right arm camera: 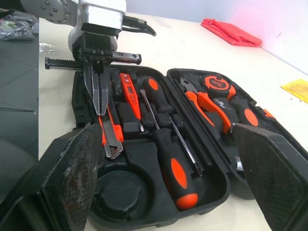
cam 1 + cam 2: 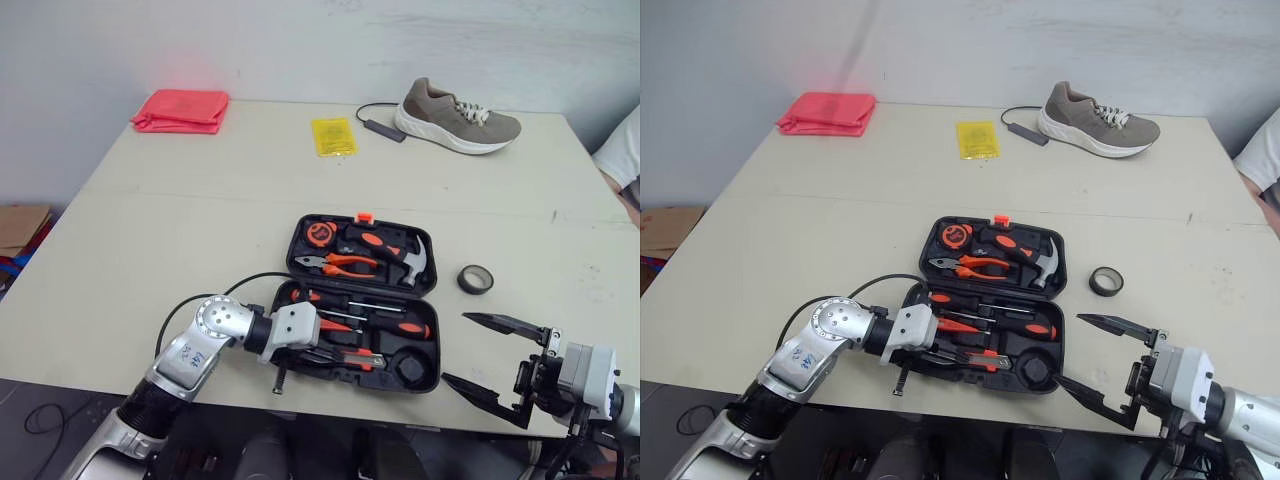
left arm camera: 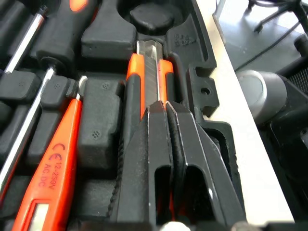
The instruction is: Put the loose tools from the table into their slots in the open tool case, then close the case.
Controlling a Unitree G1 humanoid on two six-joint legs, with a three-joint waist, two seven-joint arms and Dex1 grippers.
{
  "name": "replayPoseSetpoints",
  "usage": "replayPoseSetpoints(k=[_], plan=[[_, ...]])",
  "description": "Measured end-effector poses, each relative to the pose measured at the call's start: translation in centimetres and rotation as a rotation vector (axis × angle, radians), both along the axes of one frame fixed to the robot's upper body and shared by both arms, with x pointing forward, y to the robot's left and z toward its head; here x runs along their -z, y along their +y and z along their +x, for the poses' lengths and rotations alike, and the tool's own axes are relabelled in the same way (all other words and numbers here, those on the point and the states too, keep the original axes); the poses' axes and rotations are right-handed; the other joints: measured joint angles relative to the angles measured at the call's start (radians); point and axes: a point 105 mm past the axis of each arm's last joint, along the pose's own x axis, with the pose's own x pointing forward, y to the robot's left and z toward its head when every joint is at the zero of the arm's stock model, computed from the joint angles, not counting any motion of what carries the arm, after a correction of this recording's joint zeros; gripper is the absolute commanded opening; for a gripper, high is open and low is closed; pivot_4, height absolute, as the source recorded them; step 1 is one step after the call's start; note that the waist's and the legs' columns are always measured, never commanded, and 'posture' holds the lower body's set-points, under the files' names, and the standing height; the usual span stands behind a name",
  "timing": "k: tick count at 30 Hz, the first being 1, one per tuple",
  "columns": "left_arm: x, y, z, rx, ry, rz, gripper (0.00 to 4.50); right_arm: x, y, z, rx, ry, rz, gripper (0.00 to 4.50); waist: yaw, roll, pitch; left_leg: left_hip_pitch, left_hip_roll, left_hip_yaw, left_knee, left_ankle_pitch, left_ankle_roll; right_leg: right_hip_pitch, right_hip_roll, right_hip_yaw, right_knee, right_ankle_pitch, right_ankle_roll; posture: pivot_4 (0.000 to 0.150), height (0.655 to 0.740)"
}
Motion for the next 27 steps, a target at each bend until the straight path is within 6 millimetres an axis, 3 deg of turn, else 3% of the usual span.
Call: replayPoseSetpoints(k=[17,22,25,27], plan=[[0.8,0.4,0.4,-0.007,-0.127,0.102,0.04,0.3,-0.5,0.0,0.018,0.017,-0.004,4.5,-0.003,0.0,-0.002,0.002,0.001,0.001,-0.001,0.0,-0.001,0.001,0.0,0.001,0.0,0.0,-0.001,0.15,0.74],[0.2,1.0,0.4,-0.004,-0.146,-0.041,0.04,0.1,-3.3,0.0,0.15,-0.003,-0.018,4.5,-0.002,0.0,-0.002,0.001,0.002,0.001,-0.002,0.0,-0.001,0.0,-0.004,0.0,-0.001,-0.001,-0.001,0.15,0.74],[-1.7,3.6,1.0,-0.078,-0.116,-0.18,0.84,0.4,-6.8,-0.6,0.304,-0.007,-0.026,4.5,-0.003,-0.002,0.0,0.0,0.003,0.0,-0.002,0.0,-0.001,-0.001,-0.004,-0.002,0.0,-0.001,-0.002,0.15,0.74],[-3.8,6.4,2.2,-0.184,-0.146,-0.228,1.77,0.6,-9.5,-1.3,0.42,-0.016,-0.033,4.5,-0.003,-0.001,0.002,0.0,0.002,-0.001,-0.002,0.0,-0.002,-0.001,-0.004,-0.003,0.0,-0.001,-0.002,0.15,0.74]])
